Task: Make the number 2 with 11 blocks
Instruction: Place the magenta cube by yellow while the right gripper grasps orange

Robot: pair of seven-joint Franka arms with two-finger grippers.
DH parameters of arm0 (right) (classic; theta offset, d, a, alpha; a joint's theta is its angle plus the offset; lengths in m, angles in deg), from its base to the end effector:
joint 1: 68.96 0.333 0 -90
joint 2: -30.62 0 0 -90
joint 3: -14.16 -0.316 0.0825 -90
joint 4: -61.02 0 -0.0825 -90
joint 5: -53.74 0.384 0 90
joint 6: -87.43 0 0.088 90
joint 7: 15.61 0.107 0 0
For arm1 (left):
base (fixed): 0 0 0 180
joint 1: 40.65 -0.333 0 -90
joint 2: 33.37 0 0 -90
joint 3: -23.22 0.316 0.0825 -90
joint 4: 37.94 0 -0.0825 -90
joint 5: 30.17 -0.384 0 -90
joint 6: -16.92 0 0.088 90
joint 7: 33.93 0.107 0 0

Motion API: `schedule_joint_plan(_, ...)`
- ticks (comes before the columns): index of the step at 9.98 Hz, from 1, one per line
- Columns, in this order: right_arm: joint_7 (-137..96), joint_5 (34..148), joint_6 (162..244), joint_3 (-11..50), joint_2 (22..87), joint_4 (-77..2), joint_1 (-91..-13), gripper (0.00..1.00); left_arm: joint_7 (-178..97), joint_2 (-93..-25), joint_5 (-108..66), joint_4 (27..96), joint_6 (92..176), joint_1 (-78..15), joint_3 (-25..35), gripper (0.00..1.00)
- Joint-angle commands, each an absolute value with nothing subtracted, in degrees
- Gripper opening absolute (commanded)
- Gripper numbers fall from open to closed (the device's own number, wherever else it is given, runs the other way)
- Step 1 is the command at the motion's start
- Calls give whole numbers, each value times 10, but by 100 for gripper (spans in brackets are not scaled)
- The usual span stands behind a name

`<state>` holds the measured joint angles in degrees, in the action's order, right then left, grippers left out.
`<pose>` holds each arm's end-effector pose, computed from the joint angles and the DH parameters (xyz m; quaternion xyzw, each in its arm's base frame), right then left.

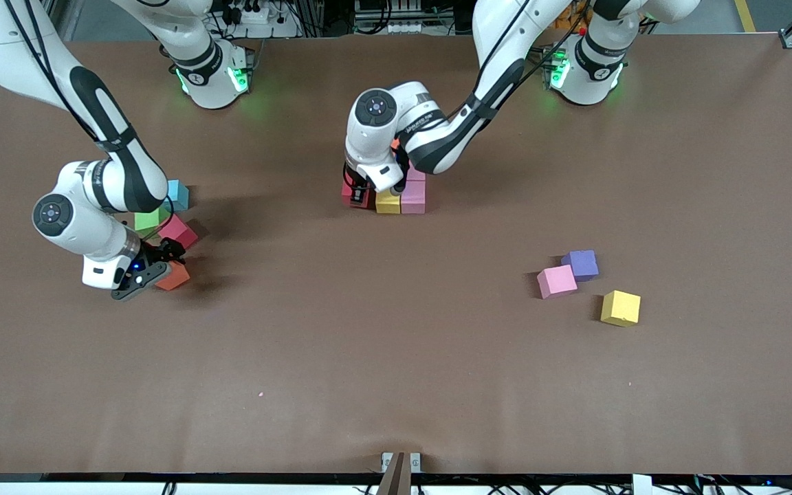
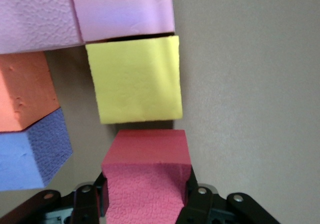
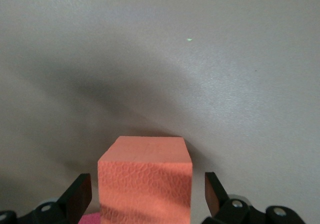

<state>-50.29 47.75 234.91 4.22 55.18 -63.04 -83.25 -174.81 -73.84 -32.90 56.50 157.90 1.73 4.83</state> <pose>0.5620 -0.0398 0.1961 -0.9549 -0.2969 0.0024 0.0095 0.3675 -0.5959 0.2303 0.7440 0.6592 -0.0958 0.0533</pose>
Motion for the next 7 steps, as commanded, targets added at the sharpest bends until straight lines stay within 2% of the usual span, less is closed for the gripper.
schedule_joint_plan(1,-516,486,2366,37,579,-618,-839,100,-1767,-743,-340,565,1590,17,48,54)
schedule_joint_plan(2,-517,485,2377,38,582,-618,-839,100,-1767,-746,-340,565,1590,17,53,54)
schedule_joint_plan(4,-523,485,2374,37,581,-618,-840,79,-1767,-750,-340,564,1590,17,54,54)
schedule_joint_plan(6,-528,485,2372,37,580,-618,-841,71,-1767,-752,-339,563,1590,17,56,54)
schedule_joint_plan(7,-529,485,2371,37,579,-618,-842,55,-1766,-753,-339,563,1590,17,56,54)
